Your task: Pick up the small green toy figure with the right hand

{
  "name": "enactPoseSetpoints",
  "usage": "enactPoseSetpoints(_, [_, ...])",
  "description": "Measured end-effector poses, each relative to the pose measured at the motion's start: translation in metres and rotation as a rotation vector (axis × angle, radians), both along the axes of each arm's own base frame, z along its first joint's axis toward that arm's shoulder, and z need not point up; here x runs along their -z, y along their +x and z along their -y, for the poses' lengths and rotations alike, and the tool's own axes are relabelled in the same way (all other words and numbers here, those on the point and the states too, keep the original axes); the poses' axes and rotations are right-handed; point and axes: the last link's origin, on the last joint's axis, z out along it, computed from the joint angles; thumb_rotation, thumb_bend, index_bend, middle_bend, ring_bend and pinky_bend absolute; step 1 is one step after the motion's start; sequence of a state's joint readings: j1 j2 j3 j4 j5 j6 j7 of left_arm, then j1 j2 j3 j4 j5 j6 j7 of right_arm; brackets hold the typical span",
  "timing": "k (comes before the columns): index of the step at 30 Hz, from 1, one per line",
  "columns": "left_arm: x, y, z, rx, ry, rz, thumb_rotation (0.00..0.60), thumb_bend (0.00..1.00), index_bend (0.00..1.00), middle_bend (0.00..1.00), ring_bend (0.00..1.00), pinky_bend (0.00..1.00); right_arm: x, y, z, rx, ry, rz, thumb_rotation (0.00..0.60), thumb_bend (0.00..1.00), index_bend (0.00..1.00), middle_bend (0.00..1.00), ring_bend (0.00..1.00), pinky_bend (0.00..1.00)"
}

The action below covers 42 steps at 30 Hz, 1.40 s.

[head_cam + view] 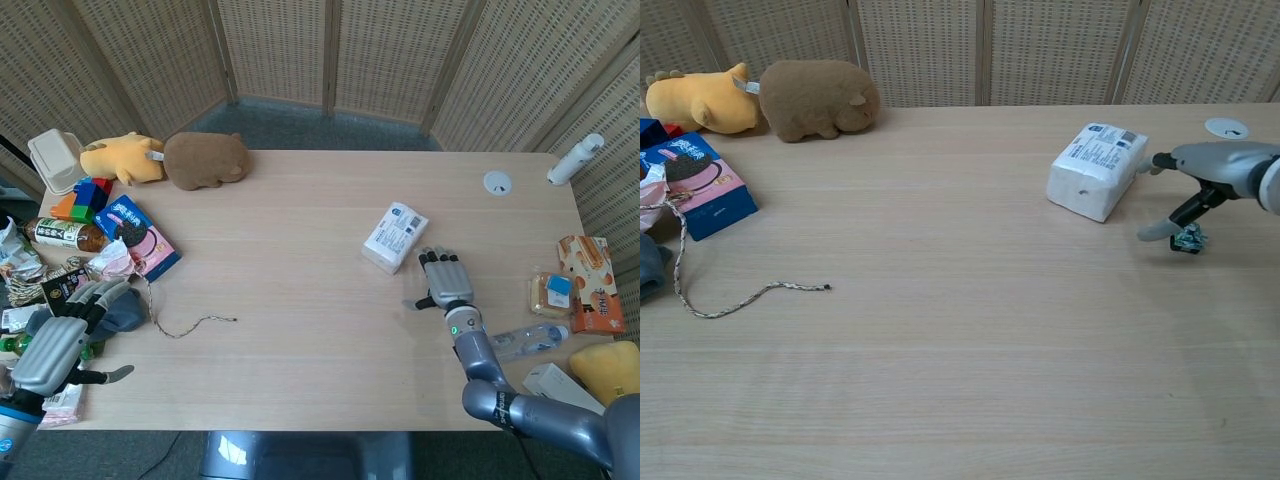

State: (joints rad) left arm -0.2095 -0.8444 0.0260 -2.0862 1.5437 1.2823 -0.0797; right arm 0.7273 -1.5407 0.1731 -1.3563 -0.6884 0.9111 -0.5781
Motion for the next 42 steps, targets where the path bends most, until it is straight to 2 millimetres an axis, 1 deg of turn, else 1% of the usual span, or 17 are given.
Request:
enactPoseSetpoints(4, [0.003, 0.002, -0.001, 0.008, -0.008, 0.006, 0.6, 0.0, 0.0, 0.0, 0.0, 0.0, -0.012, -0.019, -0.005, 0.035, -0.02, -0.015, 0.383, 0.02, 0.0, 0.0, 0.0, 0.0])
enactPoseSetpoints(9, [0.005, 0.006, -0.004, 0.023, -0.012, 0.01, 0.6, 0.01, 0.0, 0.0, 0.0, 0.0, -0.018, -0.036, -0.01, 0.064, -0.029, -0.029, 0.386, 0.02, 0.0, 0.0, 0.0, 0.0])
enactPoseSetpoints(17, [0.003, 0.005, -0.002, 0.014, -0.007, 0.002, 0.6, 0.01, 0.0, 0.0, 0.0, 0.0, -0.007, -0.042, -0.011, 0.073, -0.015, -0.02, 0.392, 0.02, 0.0, 0.0, 0.0, 0.0])
enactPoseSetpoints(22, [0.001, 0.004, 0.0, 0.008, -0.001, 0.001, 0.6, 0.0, 0.0, 0.0, 0.0, 0.0, 0.0, -0.045, -0.009, 0.082, -0.006, -0.019, 0.436, 0.03, 0.0, 0.0, 0.0, 0.0])
enactPoseSetpoints(29, [-0.001, 0.004, 0.001, 0.005, 0.001, -0.003, 0.6, 0.0, 0.0, 0.0, 0.0, 0.0, 0.005, -0.048, -0.005, 0.095, -0.004, -0.016, 0.495, 0.03, 0.0, 0.0, 0.0, 0.0])
enactPoseSetpoints(32, [-0.001, 0.003, 0.002, 0.002, 0.003, -0.005, 0.6, 0.01, 0.0, 0.0, 0.0, 0.0, 0.007, -0.048, -0.004, 0.098, -0.004, -0.014, 0.515, 0.03, 0.07, 0.0, 0.0, 0.0])
enactPoseSetpoints(37, [-0.001, 0.004, 0.002, 0.002, 0.001, -0.006, 0.6, 0.0, 0.0, 0.0, 0.0, 0.0, 0.008, -0.047, -0.003, 0.096, -0.01, -0.004, 0.531, 0.03, 0.2, 0.0, 0.0, 0.0])
enactPoseSetpoints(40, [-0.001, 0.004, 0.001, 0.003, 0.001, -0.005, 0.6, 0.0, 0.0, 0.0, 0.0, 0.0, 0.008, -0.047, -0.003, 0.096, -0.014, -0.002, 0.53, 0.03, 0.28, 0.0, 0.0, 0.0])
enactPoseSetpoints(42, [0.0, 0.004, 0.001, 0.003, 0.002, -0.004, 0.6, 0.01, 0.0, 0.0, 0.0, 0.0, 0.007, -0.047, -0.003, 0.096, -0.018, -0.001, 0.529, 0.03, 0.3, 0.0, 0.0, 0.0])
